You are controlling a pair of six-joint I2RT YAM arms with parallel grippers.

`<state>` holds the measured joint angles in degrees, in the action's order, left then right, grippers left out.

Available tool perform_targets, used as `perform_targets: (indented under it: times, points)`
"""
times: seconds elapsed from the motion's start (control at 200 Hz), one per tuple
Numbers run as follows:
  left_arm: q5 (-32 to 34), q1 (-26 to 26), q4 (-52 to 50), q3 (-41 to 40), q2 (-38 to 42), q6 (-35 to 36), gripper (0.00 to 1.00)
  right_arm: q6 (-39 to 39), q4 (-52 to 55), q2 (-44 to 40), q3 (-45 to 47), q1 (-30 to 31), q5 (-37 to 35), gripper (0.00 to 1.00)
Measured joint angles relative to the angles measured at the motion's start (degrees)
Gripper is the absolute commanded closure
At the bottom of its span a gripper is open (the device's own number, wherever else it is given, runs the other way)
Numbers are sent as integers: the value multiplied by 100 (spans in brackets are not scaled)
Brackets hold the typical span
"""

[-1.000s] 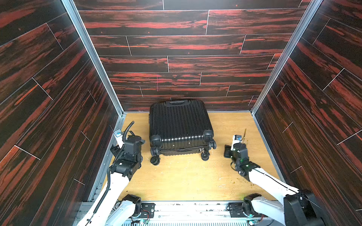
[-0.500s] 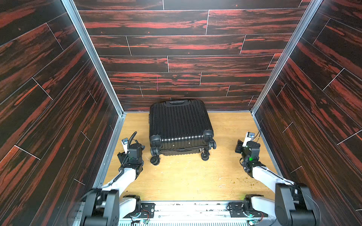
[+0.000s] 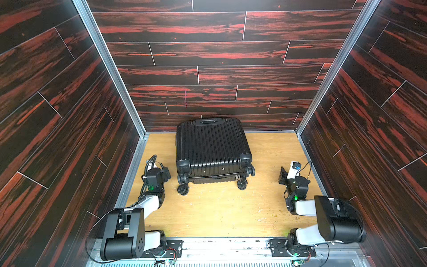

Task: Close the suitcase zippers
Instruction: Reset both arms

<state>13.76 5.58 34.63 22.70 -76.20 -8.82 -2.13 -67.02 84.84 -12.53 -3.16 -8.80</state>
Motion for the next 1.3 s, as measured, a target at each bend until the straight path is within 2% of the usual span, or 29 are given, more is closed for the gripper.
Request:
perform_targets:
  times: [0.195,0.476,0.566,0.641,0.686,0.787,0.847,0.867,0.887,1.303]
  points:
    - [-557,245,153,2,-133,-13,5,-114,-623,348,24,-151,243,46]
    - [-748,315,345,0,-155,-149,5,-197,-721,378,44,-212,433,44]
    - [-809,315,824,-133,-267,-214,5,-192,-684,378,17,-212,518,43]
    - [-942,317,1268,-306,-542,-210,5,-190,-643,378,-20,-212,560,40]
    - [-1023,315,1469,-365,-785,-205,0,-195,-621,378,-39,-212,575,36]
    - [-1084,313,1849,-426,-1268,-195,0,-216,-483,378,-149,-214,581,27]
    - [-1084,306,1902,-431,-1338,-190,0,-223,-304,378,-278,-212,562,15]
    - [-1075,293,1902,-426,-1335,-190,0,-184,-258,378,-319,-212,538,4]
    - [-1049,269,1884,-415,-1322,-186,0,-245,-221,378,-350,-212,531,1]
    - [-876,109,1598,-142,-1290,-101,0,-214,26,378,-417,-212,494,1]
